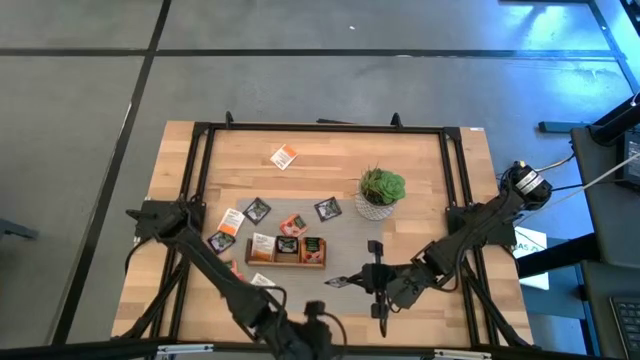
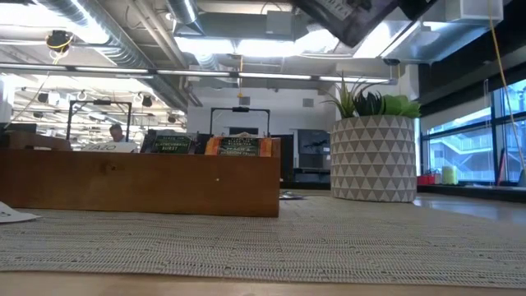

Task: Pick & Place Tea
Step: Put the violet tea bag into the middle section of the wooden organizer

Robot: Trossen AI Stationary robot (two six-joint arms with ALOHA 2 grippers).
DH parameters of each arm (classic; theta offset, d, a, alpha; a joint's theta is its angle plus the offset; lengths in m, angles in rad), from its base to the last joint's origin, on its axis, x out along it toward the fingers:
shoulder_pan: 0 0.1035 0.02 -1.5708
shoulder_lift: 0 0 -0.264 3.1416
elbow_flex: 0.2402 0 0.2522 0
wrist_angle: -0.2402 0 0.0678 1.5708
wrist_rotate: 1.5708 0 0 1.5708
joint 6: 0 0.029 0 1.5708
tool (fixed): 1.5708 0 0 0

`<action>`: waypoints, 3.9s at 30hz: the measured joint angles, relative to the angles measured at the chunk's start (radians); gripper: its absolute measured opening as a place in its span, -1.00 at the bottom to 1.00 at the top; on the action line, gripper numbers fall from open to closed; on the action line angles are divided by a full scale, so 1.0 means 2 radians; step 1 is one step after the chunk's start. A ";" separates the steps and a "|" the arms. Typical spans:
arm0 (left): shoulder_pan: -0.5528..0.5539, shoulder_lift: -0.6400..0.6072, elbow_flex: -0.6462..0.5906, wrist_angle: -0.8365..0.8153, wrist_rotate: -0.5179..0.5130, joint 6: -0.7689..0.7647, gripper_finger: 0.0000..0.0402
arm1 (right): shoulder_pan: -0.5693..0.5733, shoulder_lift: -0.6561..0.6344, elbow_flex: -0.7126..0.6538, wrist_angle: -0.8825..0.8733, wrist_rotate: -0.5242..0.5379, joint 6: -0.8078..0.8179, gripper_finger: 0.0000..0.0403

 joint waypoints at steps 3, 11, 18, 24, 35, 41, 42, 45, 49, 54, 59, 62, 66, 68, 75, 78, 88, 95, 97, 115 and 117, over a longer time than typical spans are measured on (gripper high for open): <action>0.007 -0.012 0.000 -0.055 -0.022 0.001 -0.56 | 0.001 0.000 0.000 0.000 -0.002 -0.001 -0.96; 0.026 -0.022 -0.009 -0.001 0.029 0.093 -0.56 | -0.005 0.000 0.000 -0.005 -0.002 -0.001 -0.96; 0.051 -0.055 -0.117 0.098 0.109 0.116 -0.56 | -0.013 0.000 0.000 -0.020 -0.002 -0.001 -0.96; 0.067 -0.133 -0.249 0.205 0.107 0.098 -0.56 | -0.020 0.003 0.000 -0.023 -0.002 -0.003 -0.96; 0.078 -0.243 -0.391 0.275 -0.043 -0.018 -0.56 | -0.031 0.032 -0.001 0.001 -0.038 -0.042 -0.96; 0.079 -0.241 -0.393 0.274 -0.047 -0.035 -0.56 | -0.035 0.033 -0.001 0.037 -0.051 -0.054 -0.96; 0.080 -0.241 -0.393 0.273 -0.047 -0.052 -0.56 | -0.035 0.033 -0.001 0.043 -0.054 -0.055 -0.96; 0.090 -0.241 -0.393 0.274 -0.029 -0.121 -0.56 | -0.035 0.038 0.000 0.067 -0.073 -0.057 -0.96; 0.112 -0.241 -0.393 0.272 0.032 -0.157 -0.56 | -0.036 0.056 0.000 0.099 -0.087 -0.076 -0.96; 0.129 -0.239 -0.393 0.270 0.070 -0.157 -0.56 | -0.044 0.068 -0.001 0.114 -0.091 -0.073 -0.96; 0.131 -0.239 -0.392 0.269 0.067 -0.112 -0.56 | -0.054 0.068 0.000 0.116 -0.091 -0.025 -0.96; 0.131 -0.239 -0.392 0.268 0.067 -0.093 -0.56 | -0.057 0.068 0.000 0.115 -0.091 -0.007 -0.96; 0.131 -0.239 -0.392 0.265 0.066 -0.079 -0.56 | -0.057 0.068 0.000 0.117 -0.091 -0.001 -0.96; 0.131 -0.239 -0.392 0.265 0.066 -0.073 -0.56 | -0.057 0.068 0.000 0.118 -0.091 -0.001 -0.96; 0.131 -0.239 -0.392 0.252 0.065 -0.072 -0.56 | -0.057 0.068 0.000 0.120 -0.111 0.012 -0.96; 0.131 -0.239 -0.392 0.253 0.065 -0.072 -0.56 | -0.058 0.068 0.000 0.127 -0.112 0.008 -0.96; 0.131 -0.239 -0.392 0.251 0.065 -0.073 -0.56 | -0.076 0.068 0.000 0.145 -0.113 0.001 -0.96; 0.131 -0.239 -0.392 0.250 0.054 -0.078 -0.66 | -0.082 0.068 0.000 0.146 -0.120 0.000 -0.96; 0.131 -0.239 -0.392 0.248 0.054 -0.077 -0.74 | -0.082 0.068 0.000 0.146 -0.121 -0.001 -0.96; 0.131 -0.254 -0.392 0.183 0.026 -0.036 -0.99 | -0.082 0.016 0.000 0.056 -0.173 -0.040 -0.58; 0.128 -0.261 -0.392 0.169 0.013 -0.037 -0.99 | -0.073 -0.008 0.000 0.018 -0.145 -0.036 -0.53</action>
